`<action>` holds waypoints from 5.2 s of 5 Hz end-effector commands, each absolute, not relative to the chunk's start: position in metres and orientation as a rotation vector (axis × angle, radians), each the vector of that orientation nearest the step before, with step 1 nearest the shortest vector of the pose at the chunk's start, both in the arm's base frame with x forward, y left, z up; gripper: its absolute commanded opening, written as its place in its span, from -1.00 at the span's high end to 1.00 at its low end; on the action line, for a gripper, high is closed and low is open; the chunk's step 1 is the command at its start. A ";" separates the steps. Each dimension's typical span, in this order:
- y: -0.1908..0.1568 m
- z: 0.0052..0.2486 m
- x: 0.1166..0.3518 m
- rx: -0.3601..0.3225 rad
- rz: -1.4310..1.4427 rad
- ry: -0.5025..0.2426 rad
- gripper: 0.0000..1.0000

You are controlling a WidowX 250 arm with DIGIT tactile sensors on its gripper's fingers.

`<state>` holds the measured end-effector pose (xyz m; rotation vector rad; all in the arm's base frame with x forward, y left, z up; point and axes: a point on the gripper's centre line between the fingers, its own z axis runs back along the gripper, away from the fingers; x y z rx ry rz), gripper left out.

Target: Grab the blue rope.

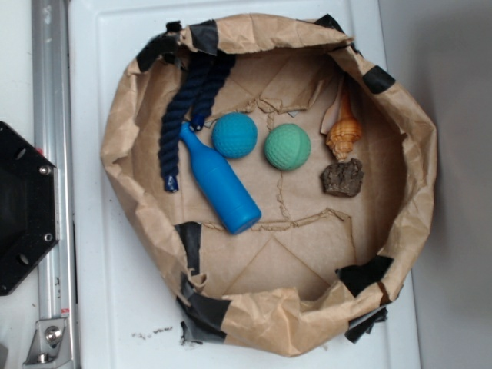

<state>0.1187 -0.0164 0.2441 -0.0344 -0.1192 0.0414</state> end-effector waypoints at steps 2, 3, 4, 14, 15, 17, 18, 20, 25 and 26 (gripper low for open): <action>0.007 0.210 0.169 -0.046 0.219 -0.116 -1.00; 0.024 0.180 0.213 0.037 0.331 -0.065 -1.00; 0.048 0.139 0.228 0.141 0.575 -0.027 -1.00; 0.133 0.050 0.204 0.283 1.088 0.084 -1.00; 0.126 0.036 0.213 0.327 1.055 0.104 -1.00; 0.112 0.021 0.214 0.419 0.966 0.137 -1.00; 0.109 0.019 0.205 0.374 0.928 0.139 -1.00; 0.095 0.020 0.200 0.131 0.736 0.066 -1.00; 0.089 0.033 0.202 0.153 0.711 0.019 -1.00; 0.104 0.042 0.197 0.184 0.735 -0.004 -1.00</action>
